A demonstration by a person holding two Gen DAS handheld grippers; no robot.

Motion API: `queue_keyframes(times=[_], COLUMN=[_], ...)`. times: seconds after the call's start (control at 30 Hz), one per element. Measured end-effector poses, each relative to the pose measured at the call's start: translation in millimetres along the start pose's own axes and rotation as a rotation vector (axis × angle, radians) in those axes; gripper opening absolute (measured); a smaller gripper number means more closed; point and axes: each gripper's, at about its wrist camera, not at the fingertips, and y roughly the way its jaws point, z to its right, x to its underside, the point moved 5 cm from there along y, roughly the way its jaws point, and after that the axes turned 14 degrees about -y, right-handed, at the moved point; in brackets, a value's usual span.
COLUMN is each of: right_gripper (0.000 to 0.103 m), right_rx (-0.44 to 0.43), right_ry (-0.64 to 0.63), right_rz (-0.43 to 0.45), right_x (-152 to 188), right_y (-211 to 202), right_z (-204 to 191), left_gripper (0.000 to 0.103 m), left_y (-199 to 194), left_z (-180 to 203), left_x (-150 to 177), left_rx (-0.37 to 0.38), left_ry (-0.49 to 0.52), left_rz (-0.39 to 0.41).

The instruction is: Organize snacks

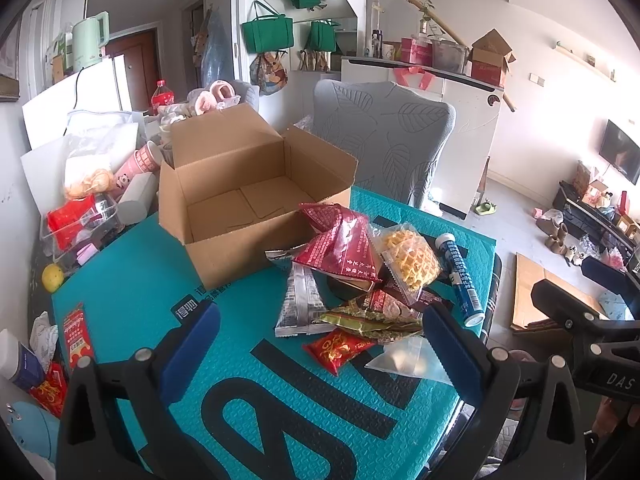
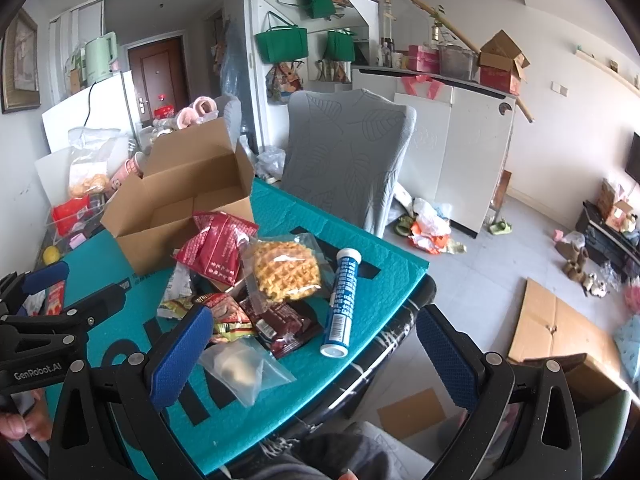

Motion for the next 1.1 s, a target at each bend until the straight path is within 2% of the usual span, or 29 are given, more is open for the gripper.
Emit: queue_keyframes(times=[1.1], right_gripper=[0.103], right_rx=[0.004], right_ry=[0.01], right_rz=[0.001], right_x=[8.6], right_y=[0.2], right_z=[5.4], left_gripper=[0.103], left_y=[5.8], left_z=[0.4], left_x=[2.8], left_rx=[-0.01], left_ry=[0.012], left_rz=[-0.012])
